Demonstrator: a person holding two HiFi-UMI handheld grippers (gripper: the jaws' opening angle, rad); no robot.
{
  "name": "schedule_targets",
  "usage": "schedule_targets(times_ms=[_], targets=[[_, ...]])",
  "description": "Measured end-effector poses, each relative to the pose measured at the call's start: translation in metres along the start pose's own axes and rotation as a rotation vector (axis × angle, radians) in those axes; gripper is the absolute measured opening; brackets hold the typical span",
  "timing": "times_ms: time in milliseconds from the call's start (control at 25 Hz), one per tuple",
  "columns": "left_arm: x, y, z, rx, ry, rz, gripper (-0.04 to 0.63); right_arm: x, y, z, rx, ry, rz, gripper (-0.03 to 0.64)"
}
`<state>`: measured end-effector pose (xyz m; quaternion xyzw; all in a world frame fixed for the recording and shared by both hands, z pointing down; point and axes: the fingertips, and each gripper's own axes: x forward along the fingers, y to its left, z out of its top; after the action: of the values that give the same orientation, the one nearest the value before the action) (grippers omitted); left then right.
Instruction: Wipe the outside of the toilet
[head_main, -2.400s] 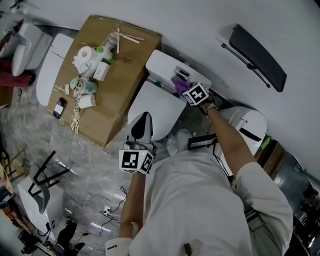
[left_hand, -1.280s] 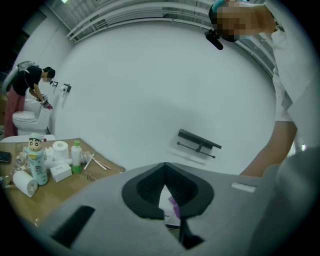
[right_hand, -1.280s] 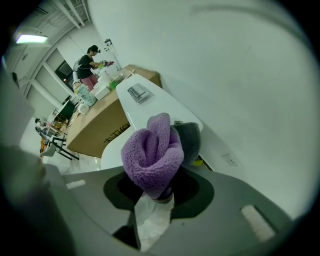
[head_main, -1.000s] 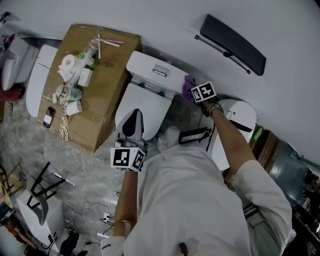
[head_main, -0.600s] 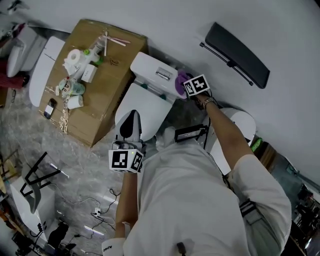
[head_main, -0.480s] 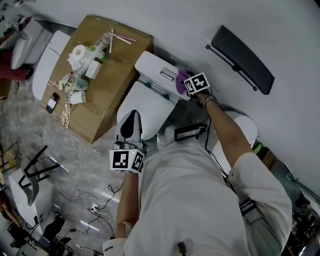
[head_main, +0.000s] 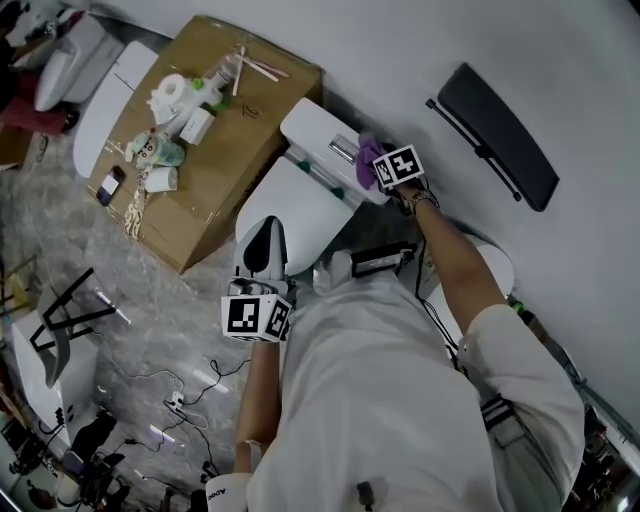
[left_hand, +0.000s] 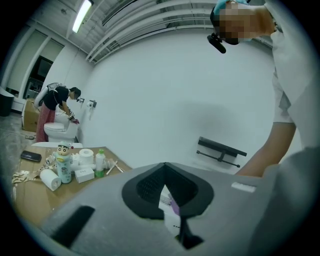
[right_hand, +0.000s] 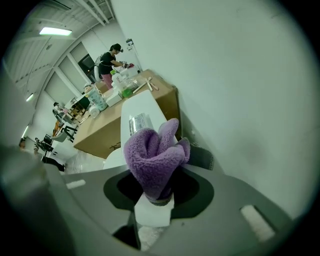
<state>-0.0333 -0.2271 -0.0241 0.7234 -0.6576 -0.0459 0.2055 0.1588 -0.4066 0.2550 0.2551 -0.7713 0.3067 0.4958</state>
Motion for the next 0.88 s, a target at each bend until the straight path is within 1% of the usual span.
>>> schedule_targets(times_ms=[280, 440, 600, 760, 880], targets=[[0.018, -0.018, -0.003, 0.024, 0.028, -0.075, 0.005, -0.014, -0.014, -0.023, 0.030, 0.001, -0.022, 0.132], [0.025, -0.024, -0.009, 0.023, 0.039, -0.108, 0.005, -0.020, -0.025, -0.042, 0.076, -0.007, -0.030, 0.132], [0.030, -0.030, -0.009, 0.022, 0.053, -0.145, 0.005, -0.027, -0.031, -0.061, 0.100, 0.003, -0.044, 0.132], [0.036, -0.038, -0.011, 0.020, 0.058, -0.183, 0.005, -0.032, -0.039, -0.083, 0.122, 0.029, -0.062, 0.134], [0.038, -0.042, -0.011, 0.027, 0.064, -0.209, 0.005, -0.036, -0.047, -0.111, 0.138, 0.099, -0.085, 0.133]])
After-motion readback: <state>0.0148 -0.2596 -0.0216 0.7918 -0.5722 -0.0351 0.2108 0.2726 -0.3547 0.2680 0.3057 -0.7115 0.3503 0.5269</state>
